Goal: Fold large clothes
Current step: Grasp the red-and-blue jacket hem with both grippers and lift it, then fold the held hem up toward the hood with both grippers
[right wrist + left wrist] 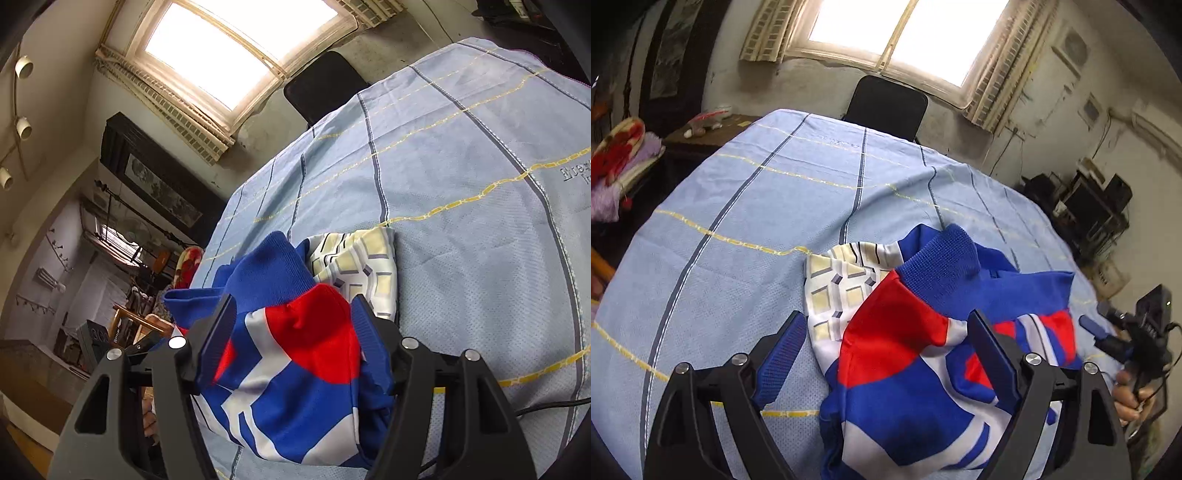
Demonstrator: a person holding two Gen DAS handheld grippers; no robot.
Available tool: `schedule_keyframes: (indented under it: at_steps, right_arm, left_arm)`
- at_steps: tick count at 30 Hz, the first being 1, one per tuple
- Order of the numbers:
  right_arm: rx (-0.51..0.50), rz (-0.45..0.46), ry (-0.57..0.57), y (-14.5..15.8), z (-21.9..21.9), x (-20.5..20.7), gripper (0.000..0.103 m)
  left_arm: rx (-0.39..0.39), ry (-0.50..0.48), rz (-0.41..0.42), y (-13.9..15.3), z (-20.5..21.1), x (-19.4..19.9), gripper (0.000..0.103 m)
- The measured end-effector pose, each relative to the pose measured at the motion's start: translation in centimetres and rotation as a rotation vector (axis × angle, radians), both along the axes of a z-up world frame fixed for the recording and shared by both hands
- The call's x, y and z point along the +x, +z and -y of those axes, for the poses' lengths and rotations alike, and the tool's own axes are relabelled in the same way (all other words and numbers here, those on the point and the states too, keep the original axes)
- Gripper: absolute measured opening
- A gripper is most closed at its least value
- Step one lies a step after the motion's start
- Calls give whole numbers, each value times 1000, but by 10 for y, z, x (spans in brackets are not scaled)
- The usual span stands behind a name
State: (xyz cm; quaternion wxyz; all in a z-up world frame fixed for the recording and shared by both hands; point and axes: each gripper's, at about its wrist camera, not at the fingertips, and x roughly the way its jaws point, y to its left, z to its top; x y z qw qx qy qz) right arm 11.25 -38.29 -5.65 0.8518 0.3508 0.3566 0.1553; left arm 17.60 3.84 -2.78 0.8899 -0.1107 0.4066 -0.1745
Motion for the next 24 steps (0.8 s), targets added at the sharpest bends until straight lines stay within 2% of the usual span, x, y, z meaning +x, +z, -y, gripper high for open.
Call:
schedule_keyframes:
  at_steps: [3,5,12,13,15,16,17,18,20,21,22,24]
  right_arm:
    - [-10,3,1,-3,-1,3,64]
    - [-51,-2,-8,-3,-4,9,64]
    - [-117,2,75,3,-23,42,63]
    - [-126,4,84,0,-25,44,63]
    - [-138,-4,111,-12,-31,49,63]
    - [-147,-11,120,-16,-33,50,63]
    - [-169,-14,132,-21,-37,52,57]
    - [-182,-11,140,-22,-39,53,46]
    - [-222,9,143,-21,-45,52,35]
    - [-251,25,142,-18,-49,50,24]
    - [-273,38,141,-16,-51,47,19]
    - [-321,74,132,-7,-58,39,17]
  left_arm:
    - [-20,20,-39,-9,-1,13,89]
    - [-59,-11,-77,-12,3,22,89]
    - [-78,-106,-59,-8,31,38,88]
    - [-78,-109,-59,-12,33,40,87]
    - [-68,-111,-62,-20,36,42,77]
    - [-60,-113,-68,-22,36,44,66]
    - [-47,-108,-77,-26,36,45,53]
    - [-49,-113,-87,-29,36,47,50]
    - [-67,-120,-85,-30,34,46,37]
    - [-67,-129,-73,-28,34,44,35]
    - [-63,-131,-58,-26,33,41,32]
    - [-39,-129,-6,-16,36,31,30]
